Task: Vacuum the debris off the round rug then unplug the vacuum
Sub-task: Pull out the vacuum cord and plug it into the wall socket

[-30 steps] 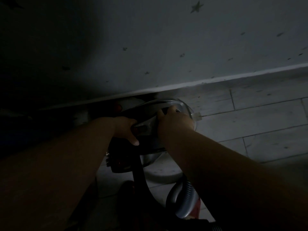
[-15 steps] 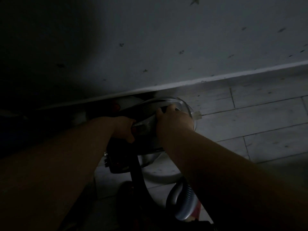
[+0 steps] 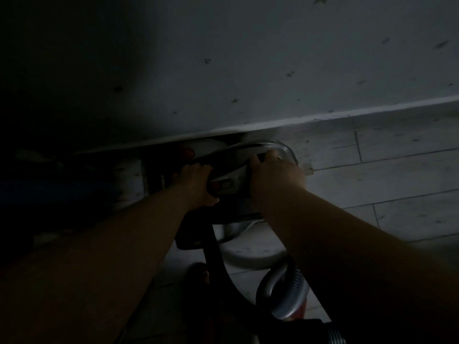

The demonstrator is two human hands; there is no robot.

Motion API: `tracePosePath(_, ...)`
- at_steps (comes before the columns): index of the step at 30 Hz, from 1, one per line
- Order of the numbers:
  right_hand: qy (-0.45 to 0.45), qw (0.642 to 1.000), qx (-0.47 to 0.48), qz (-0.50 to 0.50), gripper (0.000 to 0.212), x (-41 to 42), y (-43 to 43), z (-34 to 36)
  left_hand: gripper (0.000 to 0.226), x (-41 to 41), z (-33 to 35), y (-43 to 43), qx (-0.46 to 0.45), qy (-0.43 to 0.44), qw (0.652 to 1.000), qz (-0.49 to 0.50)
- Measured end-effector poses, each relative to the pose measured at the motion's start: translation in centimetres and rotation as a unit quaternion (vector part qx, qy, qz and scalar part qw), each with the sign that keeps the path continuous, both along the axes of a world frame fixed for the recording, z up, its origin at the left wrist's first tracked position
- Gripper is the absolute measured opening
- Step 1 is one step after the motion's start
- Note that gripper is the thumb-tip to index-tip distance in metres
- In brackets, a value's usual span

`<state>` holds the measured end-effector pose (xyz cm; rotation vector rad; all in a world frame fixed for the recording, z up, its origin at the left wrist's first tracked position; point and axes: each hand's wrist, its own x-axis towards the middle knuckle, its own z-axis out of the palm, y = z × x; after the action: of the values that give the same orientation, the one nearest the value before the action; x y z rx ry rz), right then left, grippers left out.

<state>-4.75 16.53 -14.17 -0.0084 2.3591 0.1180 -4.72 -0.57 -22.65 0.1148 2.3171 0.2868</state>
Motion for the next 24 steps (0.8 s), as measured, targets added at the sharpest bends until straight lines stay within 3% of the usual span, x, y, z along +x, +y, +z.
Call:
tracePosePath(3,0.002,1.000,0.012,0.000,0.056,0.0,-0.1,0.0,0.099,2.3,0.8,0.1,-0.025,0.078,0.993,0.081)
tracePosePath(6,0.008,1.000,0.015,0.008,0.054,0.0,0.0,0.0,0.111,5.2,1.3,0.4,-0.053,0.090,0.965,0.241)
tracePosePath(11,0.019,1.000,0.010,0.014,0.047,0.1,0.0,0.0,0.122,9.7,-0.6,0.7,-0.008,-0.045,0.837,0.546)
tracePosePath(13,0.015,1.000,0.011,0.015,0.048,0.1,-0.1,0.1,0.117,10.6,-1.2,1.0,0.032,-0.097,0.822,0.560)
tracePosePath(15,0.014,1.000,0.010,0.016,0.048,0.2,-0.1,0.2,0.086,10.7,-1.1,1.4,0.062,-0.104,0.824,0.554)
tracePosePath(17,0.016,1.000,0.014,0.019,0.048,0.1,0.0,0.2,0.056,10.0,-0.7,1.6,0.084,-0.094,0.800,0.586)
tracePosePath(20,0.011,1.000,0.008,0.016,0.046,0.1,-0.1,0.2,0.058,9.1,0.6,1.4,0.128,-0.061,0.756,0.639)
tracePosePath(24,0.021,1.000,-0.004,0.018,0.044,0.2,0.1,0.4,0.055,8.0,2.8,1.5,0.154,0.077,0.828,0.533)
